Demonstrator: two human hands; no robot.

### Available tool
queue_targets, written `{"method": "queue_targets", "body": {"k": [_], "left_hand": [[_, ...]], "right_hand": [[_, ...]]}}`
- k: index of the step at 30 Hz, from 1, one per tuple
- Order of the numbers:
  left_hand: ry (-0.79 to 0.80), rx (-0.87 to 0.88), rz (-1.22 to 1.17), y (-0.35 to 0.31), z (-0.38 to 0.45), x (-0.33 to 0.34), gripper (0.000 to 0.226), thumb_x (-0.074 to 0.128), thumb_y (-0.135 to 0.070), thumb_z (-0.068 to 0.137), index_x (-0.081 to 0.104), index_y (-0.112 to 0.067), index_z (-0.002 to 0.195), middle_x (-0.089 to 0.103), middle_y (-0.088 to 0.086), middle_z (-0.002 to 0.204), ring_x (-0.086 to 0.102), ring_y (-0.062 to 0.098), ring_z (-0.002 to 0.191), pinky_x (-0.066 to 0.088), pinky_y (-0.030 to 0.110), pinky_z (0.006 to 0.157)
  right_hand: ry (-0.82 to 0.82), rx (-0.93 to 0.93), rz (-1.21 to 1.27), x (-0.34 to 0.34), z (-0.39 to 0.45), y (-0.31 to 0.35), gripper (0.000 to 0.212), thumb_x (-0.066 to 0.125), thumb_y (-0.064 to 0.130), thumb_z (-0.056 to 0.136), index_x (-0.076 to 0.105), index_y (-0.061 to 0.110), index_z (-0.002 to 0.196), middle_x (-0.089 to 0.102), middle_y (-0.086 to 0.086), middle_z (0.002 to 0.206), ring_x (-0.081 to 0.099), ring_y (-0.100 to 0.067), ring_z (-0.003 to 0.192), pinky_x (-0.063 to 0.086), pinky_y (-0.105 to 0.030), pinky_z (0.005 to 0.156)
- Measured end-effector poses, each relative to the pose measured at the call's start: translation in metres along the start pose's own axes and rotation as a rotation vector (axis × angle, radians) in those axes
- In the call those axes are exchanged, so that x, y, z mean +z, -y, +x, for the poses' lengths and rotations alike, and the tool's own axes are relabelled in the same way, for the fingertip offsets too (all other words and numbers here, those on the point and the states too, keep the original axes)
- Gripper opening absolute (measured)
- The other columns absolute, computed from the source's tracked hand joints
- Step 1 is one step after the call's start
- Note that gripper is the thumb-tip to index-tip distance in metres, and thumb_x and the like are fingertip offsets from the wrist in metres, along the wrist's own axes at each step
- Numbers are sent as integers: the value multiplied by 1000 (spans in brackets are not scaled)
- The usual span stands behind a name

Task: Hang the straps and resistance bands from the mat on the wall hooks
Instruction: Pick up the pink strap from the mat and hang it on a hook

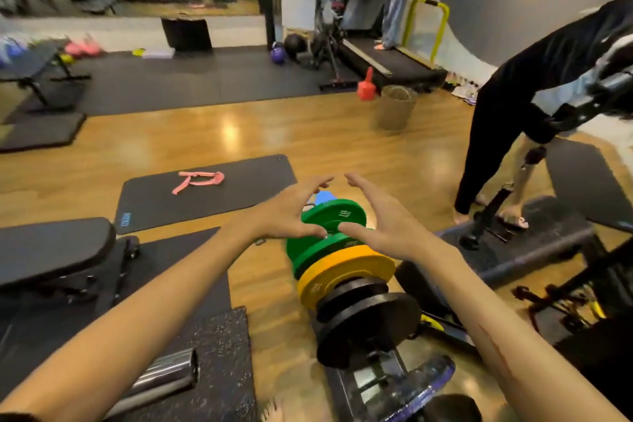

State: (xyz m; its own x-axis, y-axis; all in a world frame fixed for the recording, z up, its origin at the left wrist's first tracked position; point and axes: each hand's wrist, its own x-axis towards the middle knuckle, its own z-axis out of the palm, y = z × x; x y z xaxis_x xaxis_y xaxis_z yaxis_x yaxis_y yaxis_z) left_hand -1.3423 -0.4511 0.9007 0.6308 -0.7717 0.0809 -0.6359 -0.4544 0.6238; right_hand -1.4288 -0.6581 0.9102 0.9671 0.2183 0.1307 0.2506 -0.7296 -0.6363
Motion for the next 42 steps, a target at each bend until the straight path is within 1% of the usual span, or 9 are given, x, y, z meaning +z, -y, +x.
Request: {"method": "queue_targets", "body": {"k": [5, 14, 19, 23, 28, 31, 33, 36, 42], "left_hand": [[-69, -155, -18, 62, -21, -18, 98, 78, -38, 76, 16, -29, 151, 35, -3, 151, 35, 12, 138, 37, 42, 110], [-145, -340, -9, 145, -41, -54, 93, 75, -34, 80, 17, -28, 152, 31, -5, 153, 32, 12, 138, 31, 32, 112], [-180, -510, -52, 192, -105, -59, 95, 74, -40, 80, 12, -34, 151, 25, -10, 156, 26, 8, 142, 29, 36, 115], [-272, -640, -90, 210, -148, -66, 94, 73, -38, 82, 11, -34, 152, 23, -14, 155, 23, 3, 142, 27, 32, 115], [-417, -761, -102, 236, -181, -75, 91, 72, -39, 82, 13, -37, 151, 25, -16, 155, 23, 4, 143, 29, 40, 116], [-546, -846, -113, 255, -178, -92, 91, 73, -39, 81, 16, -34, 152, 25, -13, 156, 23, 9, 144, 29, 45, 115], [-683, -880, -149, 267, -171, -96, 89, 73, -40, 80, 19, -36, 151, 27, -13, 155, 24, 12, 144, 30, 46, 115], [-802, -932, -240, 277, -159, -90, 90, 74, -44, 78, 21, -39, 150, 30, -18, 152, 26, 8, 141, 33, 43, 113], [-834, -995, -332, 307, -120, -72, 95, 74, -58, 71, 16, -49, 146, 28, -25, 151, 23, 9, 144, 32, 50, 112]], "right_hand": [[87, -40, -22, 25, 61, 2, 82, 66, 46, 87, 16, 38, 152, 30, 9, 155, 29, -7, 141, 29, -27, 110], [208, -96, -39, 70, 173, 4, 83, 65, 45, 88, 14, 35, 153, 26, 9, 158, 26, -9, 142, 25, -24, 108], [339, -166, -18, 113, 218, 14, 85, 66, 44, 88, 14, 32, 153, 28, 5, 158, 28, -14, 144, 29, -36, 115], [442, -200, 7, 158, 249, 29, 85, 67, 43, 88, 12, 34, 153, 24, 7, 159, 26, -13, 144, 26, -28, 110], [447, -264, -11, 221, 299, 46, 86, 66, 47, 87, 11, 37, 153, 9, 9, 161, 19, -19, 147, 32, -47, 114], [493, -297, 68, 250, 337, 58, 83, 65, 41, 88, 14, 34, 153, 13, 7, 161, 26, -23, 145, 39, -52, 109], [493, -309, 126, 264, 359, 60, 80, 66, 37, 89, 18, 31, 153, 18, 8, 160, 29, -20, 144, 34, -47, 113], [461, -277, 222, 272, 383, 56, 80, 67, 37, 89, 21, 28, 153, 22, 9, 160, 22, -10, 146, 23, -26, 112], [473, -171, 419, 263, 411, 36, 82, 65, 56, 84, 18, 45, 150, 22, 18, 158, 22, -3, 145, 29, -36, 113]]}}
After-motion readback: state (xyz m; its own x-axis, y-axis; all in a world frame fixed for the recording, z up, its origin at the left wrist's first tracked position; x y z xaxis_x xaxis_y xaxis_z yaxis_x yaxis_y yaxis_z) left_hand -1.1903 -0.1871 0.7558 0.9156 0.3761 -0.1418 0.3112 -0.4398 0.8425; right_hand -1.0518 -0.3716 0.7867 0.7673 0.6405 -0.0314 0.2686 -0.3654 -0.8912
